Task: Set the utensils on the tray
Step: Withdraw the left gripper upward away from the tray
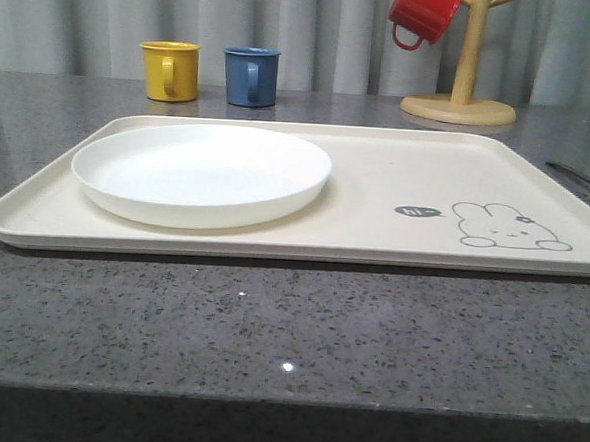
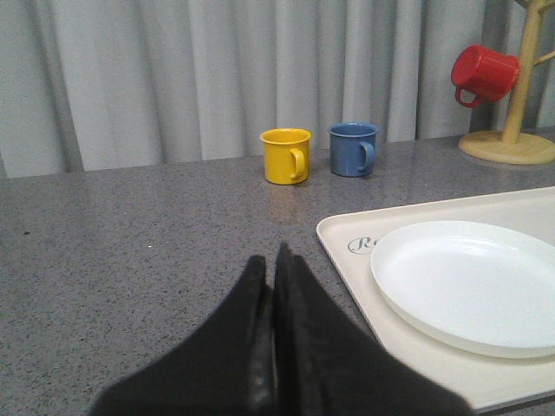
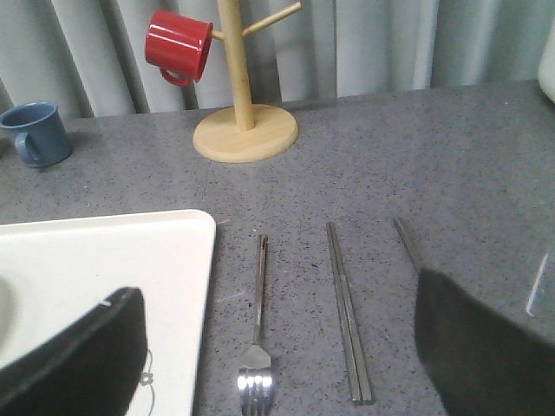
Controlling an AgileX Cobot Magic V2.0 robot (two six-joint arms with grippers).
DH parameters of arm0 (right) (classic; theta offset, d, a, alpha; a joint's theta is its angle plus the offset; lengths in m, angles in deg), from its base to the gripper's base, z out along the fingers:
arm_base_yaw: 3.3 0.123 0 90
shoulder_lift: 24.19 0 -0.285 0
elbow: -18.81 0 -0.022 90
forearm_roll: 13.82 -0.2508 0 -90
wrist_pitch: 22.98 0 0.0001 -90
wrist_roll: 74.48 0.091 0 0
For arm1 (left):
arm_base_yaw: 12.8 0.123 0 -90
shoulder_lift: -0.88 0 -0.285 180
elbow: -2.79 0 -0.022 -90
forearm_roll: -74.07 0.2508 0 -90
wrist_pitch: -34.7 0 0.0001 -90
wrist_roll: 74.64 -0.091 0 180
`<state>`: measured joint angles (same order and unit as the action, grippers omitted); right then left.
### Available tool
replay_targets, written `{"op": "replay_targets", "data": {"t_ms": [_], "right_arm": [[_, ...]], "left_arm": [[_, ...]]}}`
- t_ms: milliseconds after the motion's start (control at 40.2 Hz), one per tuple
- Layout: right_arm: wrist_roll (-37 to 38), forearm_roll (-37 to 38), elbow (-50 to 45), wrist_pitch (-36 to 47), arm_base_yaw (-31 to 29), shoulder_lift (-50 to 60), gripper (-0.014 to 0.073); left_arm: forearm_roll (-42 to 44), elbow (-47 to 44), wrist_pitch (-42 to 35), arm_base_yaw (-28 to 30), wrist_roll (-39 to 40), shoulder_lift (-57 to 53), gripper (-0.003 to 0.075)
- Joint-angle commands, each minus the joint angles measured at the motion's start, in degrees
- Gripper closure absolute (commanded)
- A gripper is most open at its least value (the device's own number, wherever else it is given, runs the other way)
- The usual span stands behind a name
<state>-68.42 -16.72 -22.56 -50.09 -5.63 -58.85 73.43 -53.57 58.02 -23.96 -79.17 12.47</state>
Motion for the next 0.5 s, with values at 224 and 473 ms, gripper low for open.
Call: {"op": "replay_targets", "data": {"t_ms": [224,473], "right_arm": [[-0.36,0.03,2.03,4.13,-0.24,-0.99,-0.0029],[-6.06,0.56,7.54,-2.33,-0.24,-12.02,0.0188]], "left_arm": [[0.09,1.49,-4.86,-0.08,0.59,0.69,0.0738],[0.09,1.49,-4.86,-0.08,0.59,0.69,0.0738]]}}
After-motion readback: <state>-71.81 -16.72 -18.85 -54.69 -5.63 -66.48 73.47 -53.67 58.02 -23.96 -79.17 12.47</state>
